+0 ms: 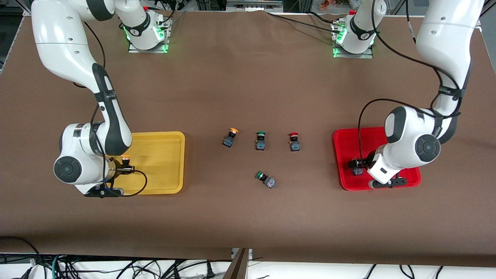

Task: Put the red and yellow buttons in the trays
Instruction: 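Place the red button in the red tray while the right gripper places orange, then grasp the other red button with the left gripper while the right grasps orange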

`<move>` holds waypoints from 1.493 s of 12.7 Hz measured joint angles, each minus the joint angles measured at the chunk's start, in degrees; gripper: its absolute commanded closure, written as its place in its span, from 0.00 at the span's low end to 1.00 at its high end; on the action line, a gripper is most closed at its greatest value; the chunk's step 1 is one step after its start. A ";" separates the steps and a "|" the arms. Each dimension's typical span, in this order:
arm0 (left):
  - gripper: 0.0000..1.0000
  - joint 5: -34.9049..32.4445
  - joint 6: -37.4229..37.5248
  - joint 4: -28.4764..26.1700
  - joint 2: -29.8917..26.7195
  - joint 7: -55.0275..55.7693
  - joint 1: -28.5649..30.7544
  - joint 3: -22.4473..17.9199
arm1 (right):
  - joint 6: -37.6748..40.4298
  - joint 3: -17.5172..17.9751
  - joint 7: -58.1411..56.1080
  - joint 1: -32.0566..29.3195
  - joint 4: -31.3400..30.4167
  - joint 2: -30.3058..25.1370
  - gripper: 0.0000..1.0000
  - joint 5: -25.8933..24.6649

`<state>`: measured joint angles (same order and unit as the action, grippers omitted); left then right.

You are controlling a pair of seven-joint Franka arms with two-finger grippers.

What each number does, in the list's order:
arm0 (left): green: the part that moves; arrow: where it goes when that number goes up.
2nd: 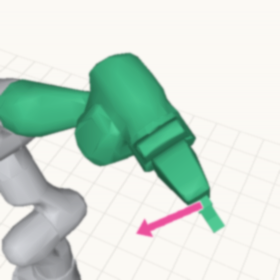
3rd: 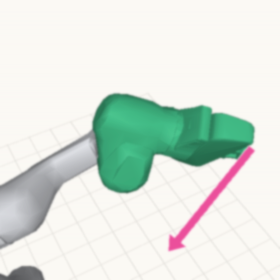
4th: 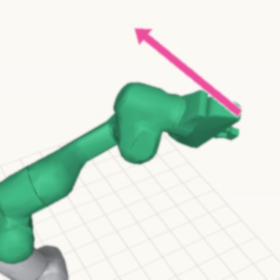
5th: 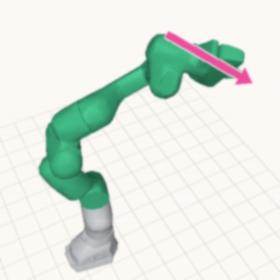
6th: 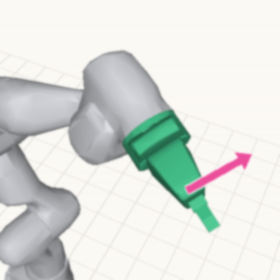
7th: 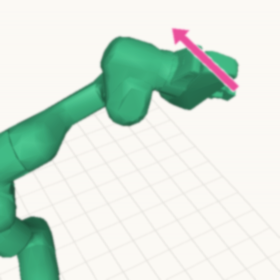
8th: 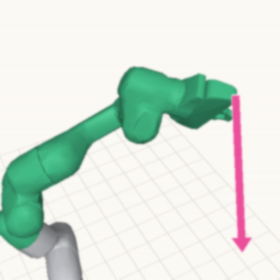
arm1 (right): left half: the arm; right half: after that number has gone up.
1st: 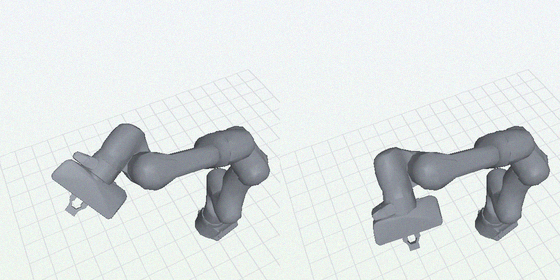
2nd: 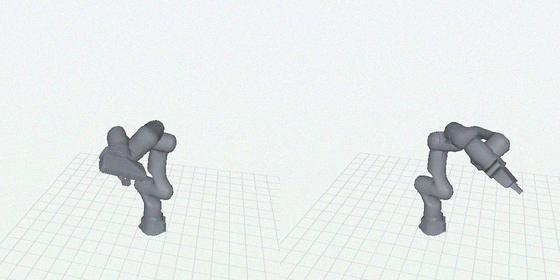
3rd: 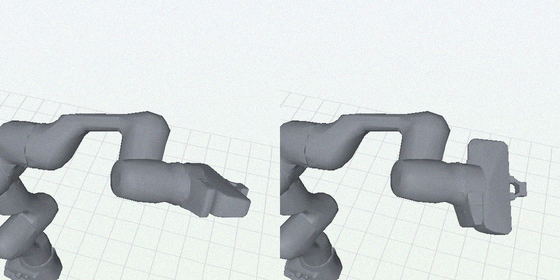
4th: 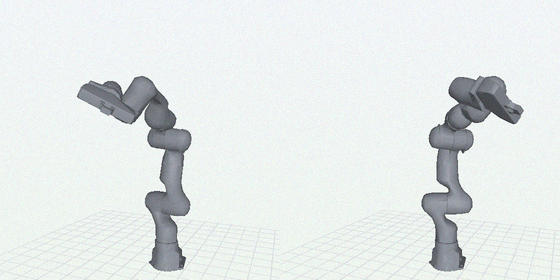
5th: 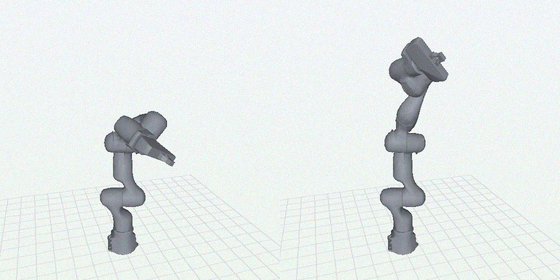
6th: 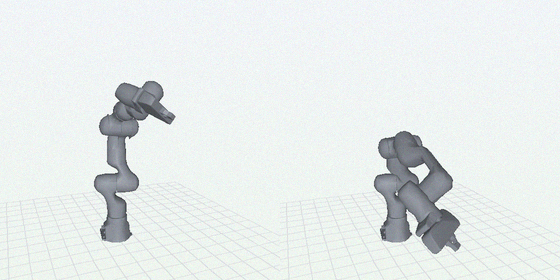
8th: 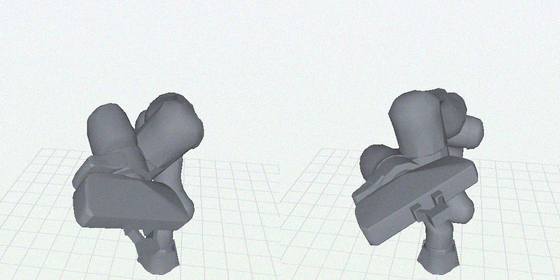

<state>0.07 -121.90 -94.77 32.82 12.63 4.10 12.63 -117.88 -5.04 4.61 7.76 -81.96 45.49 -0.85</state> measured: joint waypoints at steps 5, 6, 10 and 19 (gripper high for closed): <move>0.00 -0.02 3.70 -0.40 1.14 15.69 -6.52 7.01 | -2.67 0.75 0.30 0.46 -3.16 -3.92 0.00 0.03; 0.00 -0.04 3.50 -0.59 2.61 18.53 -9.03 6.95 | -0.85 1.32 2.06 1.27 -1.91 -4.96 0.00 0.11; 0.04 -0.05 -1.10 -0.77 7.21 22.33 -12.96 6.78 | 2.49 2.62 22.25 11.09 0.43 -6.22 0.00 0.21; 0.97 -4.68 -1.86 -0.59 9.72 24.67 -14.21 6.62 | -12.10 2.67 55.73 29.73 0.31 1.73 0.00 0.18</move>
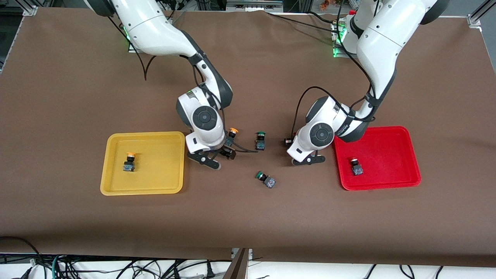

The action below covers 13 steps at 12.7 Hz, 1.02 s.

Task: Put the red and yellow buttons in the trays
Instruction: 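Grasp the other red button with the left gripper while the right grasps orange, then lower the red button into the red tray while the right gripper drops orange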

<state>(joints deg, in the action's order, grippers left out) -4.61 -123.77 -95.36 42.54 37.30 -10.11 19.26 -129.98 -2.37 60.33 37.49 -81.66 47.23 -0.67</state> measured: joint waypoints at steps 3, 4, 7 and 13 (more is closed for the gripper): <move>0.96 -0.09 3.78 1.75 -1.58 -2.06 2.33 -0.44 | -0.58 -0.01 1.31 2.36 0.00 1.36 0.53 0.00; 0.96 -0.09 6.67 2.42 -3.17 -4.10 4.03 -0.47 | -0.58 0.00 1.31 2.64 0.00 1.40 0.76 0.00; 0.97 -0.10 16.98 3.71 -9.48 -14.52 11.68 -0.61 | -0.57 0.47 1.30 2.78 0.01 1.39 1.00 0.63; 0.98 -3.77 20.68 3.94 -8.62 -32.76 26.36 -1.39 | 2.96 -0.50 -9.13 -2.59 1.14 -0.33 1.00 0.68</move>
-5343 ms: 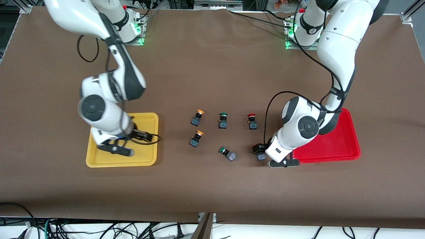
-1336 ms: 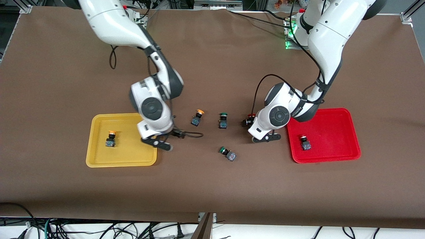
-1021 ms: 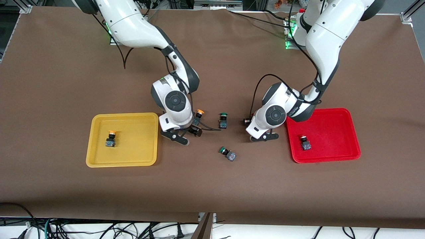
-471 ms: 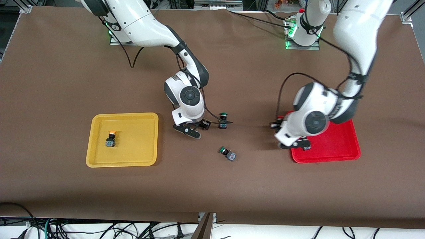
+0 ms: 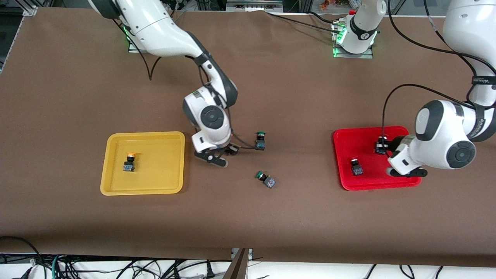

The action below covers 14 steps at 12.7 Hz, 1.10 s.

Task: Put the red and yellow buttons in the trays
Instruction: 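Lower the red button into the red tray while the right gripper drops orange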

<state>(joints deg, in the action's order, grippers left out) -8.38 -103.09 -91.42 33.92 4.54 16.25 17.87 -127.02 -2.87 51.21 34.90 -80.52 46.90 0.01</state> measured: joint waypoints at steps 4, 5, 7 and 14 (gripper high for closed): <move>0.04 -1.91 -10.12 -0.18 6.00 0.77 0.20 -0.03 | 6.02 -0.19 -23.59 -12.93 0.22 -2.95 1.00 0.19; 0.00 -1.92 -10.86 -0.18 6.76 0.78 0.22 -0.05 | 7.42 -0.21 -27.79 -15.18 0.20 -3.09 1.00 0.20; 0.00 -1.95 -11.23 0.28 6.88 0.77 0.51 -0.13 | 9.09 -0.25 -32.27 -17.42 -0.64 -3.03 0.71 0.20; 0.00 1.94 9.75 7.69 -7.81 1.63 2.36 0.01 | 9.32 -0.75 -34.78 -18.77 -0.69 -5.40 0.00 0.09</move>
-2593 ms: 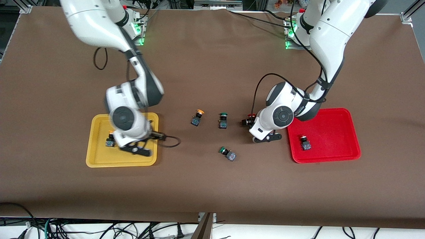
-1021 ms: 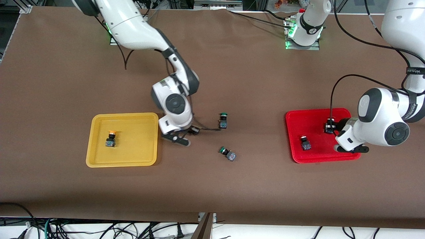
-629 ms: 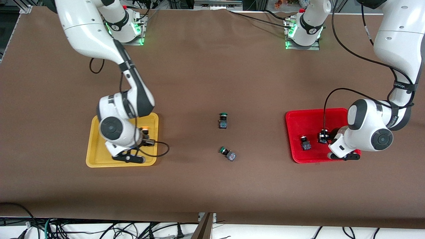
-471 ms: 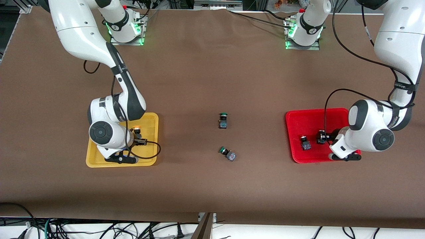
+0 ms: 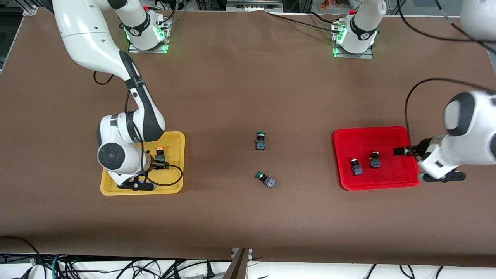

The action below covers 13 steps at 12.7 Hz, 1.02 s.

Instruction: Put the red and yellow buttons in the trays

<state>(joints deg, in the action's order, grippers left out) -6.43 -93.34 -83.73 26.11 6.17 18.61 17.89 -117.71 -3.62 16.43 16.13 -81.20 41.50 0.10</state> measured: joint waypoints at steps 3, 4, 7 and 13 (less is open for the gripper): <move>0.00 2.87 12.98 10.31 -3.92 0.03 1.22 0.07 | 5.99 -2.70 -6.05 -0.24 0.85 -7.45 0.00 -0.01; 0.00 2.91 14.11 12.53 -4.63 -0.01 1.25 0.08 | 9.02 -3.64 -8.28 -0.32 0.89 -9.80 0.00 -0.01; 0.00 3.02 14.05 12.62 -7.98 -0.59 -1.86 -1.94 | 17.24 -5.37 -11.85 -0.42 1.19 -15.68 0.00 -0.01; 0.00 5.48 4.35 -6.04 -22.70 -4.75 -18.09 -16.43 | 29.83 -3.50 -12.28 -2.70 -0.36 -28.54 0.00 -0.01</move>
<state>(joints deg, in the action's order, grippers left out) -0.96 -88.99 -89.77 3.41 1.43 0.52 1.46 -87.88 -7.12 4.15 13.42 -81.57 12.96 0.09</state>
